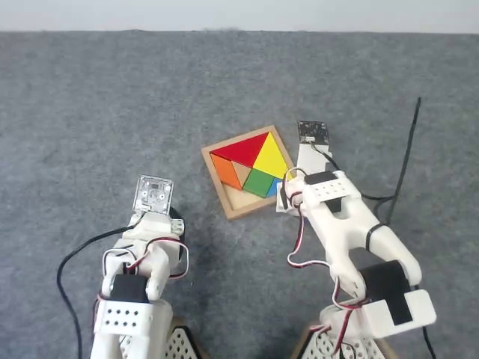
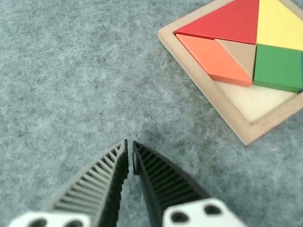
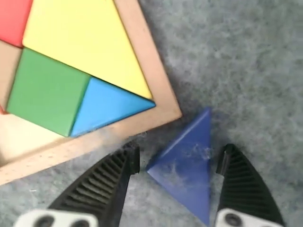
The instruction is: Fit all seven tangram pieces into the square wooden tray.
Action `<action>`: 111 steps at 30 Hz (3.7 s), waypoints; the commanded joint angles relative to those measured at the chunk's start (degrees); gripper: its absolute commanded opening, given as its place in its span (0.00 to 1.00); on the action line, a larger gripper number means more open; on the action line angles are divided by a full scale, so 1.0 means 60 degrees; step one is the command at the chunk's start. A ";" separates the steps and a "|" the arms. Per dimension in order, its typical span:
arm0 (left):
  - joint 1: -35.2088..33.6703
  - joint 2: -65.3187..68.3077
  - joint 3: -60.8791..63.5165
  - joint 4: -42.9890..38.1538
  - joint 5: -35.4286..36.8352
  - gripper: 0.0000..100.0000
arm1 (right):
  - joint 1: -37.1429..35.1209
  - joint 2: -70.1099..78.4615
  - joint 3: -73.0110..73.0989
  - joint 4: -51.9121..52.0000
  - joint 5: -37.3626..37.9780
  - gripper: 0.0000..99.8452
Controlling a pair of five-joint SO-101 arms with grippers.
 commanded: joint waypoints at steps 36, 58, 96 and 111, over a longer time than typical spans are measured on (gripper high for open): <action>-0.0044 -0.0117 -0.0081 0.0015 0.0059 0.02 | -0.0125 0.0271 -0.0469 0.1897 0.2095 0.26; -0.0044 -0.0117 -0.0081 0.0015 0.0059 0.02 | -0.0564 -0.1648 -0.0469 0.2205 0.3004 0.11; -0.0044 -0.0117 -0.0081 0.0015 0.0059 0.02 | -0.3568 0.2703 -0.5714 0.2777 0.6520 0.21; -0.0044 -0.0117 -0.0081 0.0015 0.0059 0.02 | -0.3480 0.2498 -0.5744 0.2850 0.6505 0.28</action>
